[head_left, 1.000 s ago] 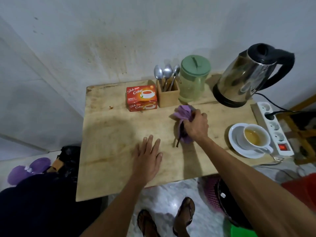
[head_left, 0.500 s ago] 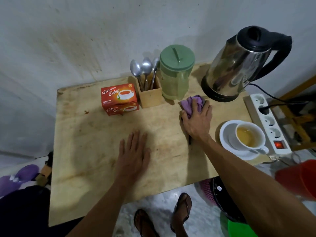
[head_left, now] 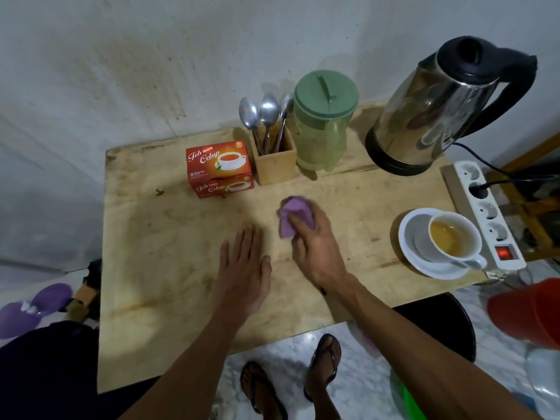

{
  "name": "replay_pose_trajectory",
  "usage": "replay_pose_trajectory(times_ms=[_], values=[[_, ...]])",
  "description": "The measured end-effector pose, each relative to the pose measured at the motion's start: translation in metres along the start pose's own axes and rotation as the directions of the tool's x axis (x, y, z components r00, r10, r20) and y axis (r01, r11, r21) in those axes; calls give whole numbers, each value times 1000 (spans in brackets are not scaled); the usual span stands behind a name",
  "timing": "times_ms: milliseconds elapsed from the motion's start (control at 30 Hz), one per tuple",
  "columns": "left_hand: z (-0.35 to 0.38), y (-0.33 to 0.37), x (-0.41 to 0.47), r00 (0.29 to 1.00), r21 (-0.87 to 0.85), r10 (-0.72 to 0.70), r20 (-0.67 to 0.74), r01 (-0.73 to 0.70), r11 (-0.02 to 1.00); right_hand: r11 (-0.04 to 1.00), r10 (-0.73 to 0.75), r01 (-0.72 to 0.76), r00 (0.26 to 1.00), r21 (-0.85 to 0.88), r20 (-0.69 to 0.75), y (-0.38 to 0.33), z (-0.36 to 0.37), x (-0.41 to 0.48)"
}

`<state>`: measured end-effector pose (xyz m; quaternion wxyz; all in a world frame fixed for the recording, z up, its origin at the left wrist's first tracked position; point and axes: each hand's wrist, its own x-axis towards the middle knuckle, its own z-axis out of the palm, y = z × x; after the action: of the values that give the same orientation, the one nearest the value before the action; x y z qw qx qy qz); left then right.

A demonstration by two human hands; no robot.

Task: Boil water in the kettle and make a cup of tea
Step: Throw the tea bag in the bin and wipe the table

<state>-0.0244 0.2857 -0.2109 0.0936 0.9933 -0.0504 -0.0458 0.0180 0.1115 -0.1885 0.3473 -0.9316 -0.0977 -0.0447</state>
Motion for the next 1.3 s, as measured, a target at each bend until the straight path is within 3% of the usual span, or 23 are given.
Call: replay_pose_trajectory(times_ms=[67, 133, 233, 400, 500, 600, 733, 800, 867, 1000, 1167, 1200, 1300], values=[[-1, 1, 0, 1000, -7, 4, 1, -4, 1000, 995, 96, -96, 988, 10, -123, 5, -5, 21], [-1, 0, -1, 1000, 3, 16, 11, -16, 1000, 986, 163, -167, 980, -28, -110, 3, 0, 40], [-2, -1, -2, 1000, 32, 5, 11, -6, 999, 989, 75, -73, 997, -125, 9, -11, 22, 37], [-4, 0, -3, 999, 52, 36, 9, -37, 998, 991, -76, 95, 979, -95, 192, -24, 26, -26], [-3, 0, -1, 1000, 12, 8, -10, -7, 1000, 997, 72, -71, 997, -29, 26, -7, -5, -40], [-1, 0, -2, 1000, 3, 3, -19, -3, 1000, 961, 241, -264, 947, -86, -212, 24, -43, -12], [0, -2, -3, 1000, -12, 17, -10, -17, 1000, 851, 455, -490, 868, -191, -199, 56, -61, 29], [2, -3, -3, 1000, -20, 12, -6, -12, 1000, 815, 474, -515, 856, -266, -206, 61, -52, 33], [5, -3, -1, 1000, -17, 8, -6, -8, 1000, 835, 392, -440, 897, -330, -205, 59, -44, 30], [4, -1, -1, 1000, -10, -1, -18, 0, 1000, 936, 95, -122, 991, -329, -95, 41, -22, -4], [0, 1, -2, 1000, -28, -1, -22, 0, 1000, 974, -70, 93, 991, -208, 113, 7, -1, -66], [-1, 1, -2, 1000, -26, 1, -20, -1, 1000, 976, -70, 89, 993, -197, 99, 8, -8, -70], [-1, 0, -1, 1000, -20, 7, -6, -7, 1000, 985, 0, -25, 990, -172, -142, 27, -37, -64]])
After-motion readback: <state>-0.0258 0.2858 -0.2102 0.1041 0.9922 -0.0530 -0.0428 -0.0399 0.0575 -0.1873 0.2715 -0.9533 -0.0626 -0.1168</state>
